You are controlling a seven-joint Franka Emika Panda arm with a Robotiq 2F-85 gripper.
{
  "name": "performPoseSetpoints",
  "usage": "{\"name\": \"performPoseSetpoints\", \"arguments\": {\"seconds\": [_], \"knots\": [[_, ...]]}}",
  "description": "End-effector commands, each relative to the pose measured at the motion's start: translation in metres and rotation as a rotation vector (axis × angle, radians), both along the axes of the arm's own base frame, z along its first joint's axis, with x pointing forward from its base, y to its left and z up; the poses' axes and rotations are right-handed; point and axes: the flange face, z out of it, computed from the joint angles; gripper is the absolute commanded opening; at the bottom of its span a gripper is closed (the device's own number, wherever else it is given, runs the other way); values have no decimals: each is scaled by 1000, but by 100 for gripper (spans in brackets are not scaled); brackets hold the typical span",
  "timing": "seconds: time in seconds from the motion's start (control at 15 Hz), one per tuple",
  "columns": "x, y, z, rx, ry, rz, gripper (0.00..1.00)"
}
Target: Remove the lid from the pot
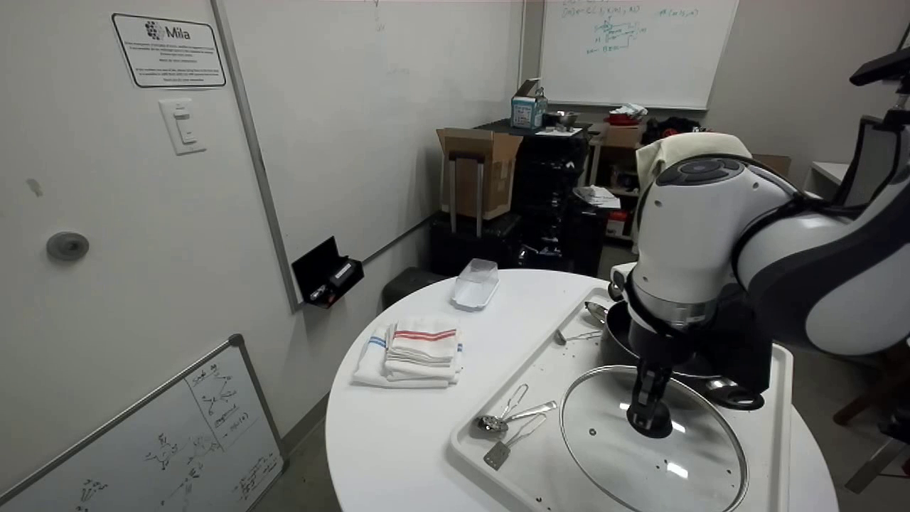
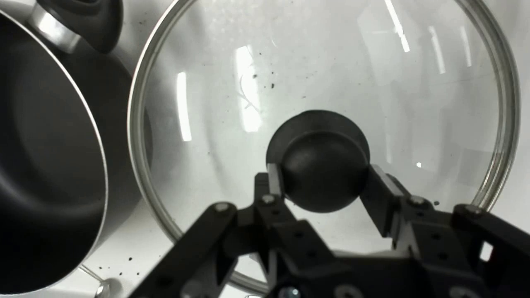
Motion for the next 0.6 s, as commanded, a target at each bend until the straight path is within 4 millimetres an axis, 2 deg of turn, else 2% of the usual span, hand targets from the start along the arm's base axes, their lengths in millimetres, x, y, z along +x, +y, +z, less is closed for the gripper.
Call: {"name": "performPoseSetpoints", "arguments": {"seconds": [0.0,0.53], "knots": [[5,6,-7,-10,-12,61,24],[13,-11,-44,36,-9,98,24]]}}
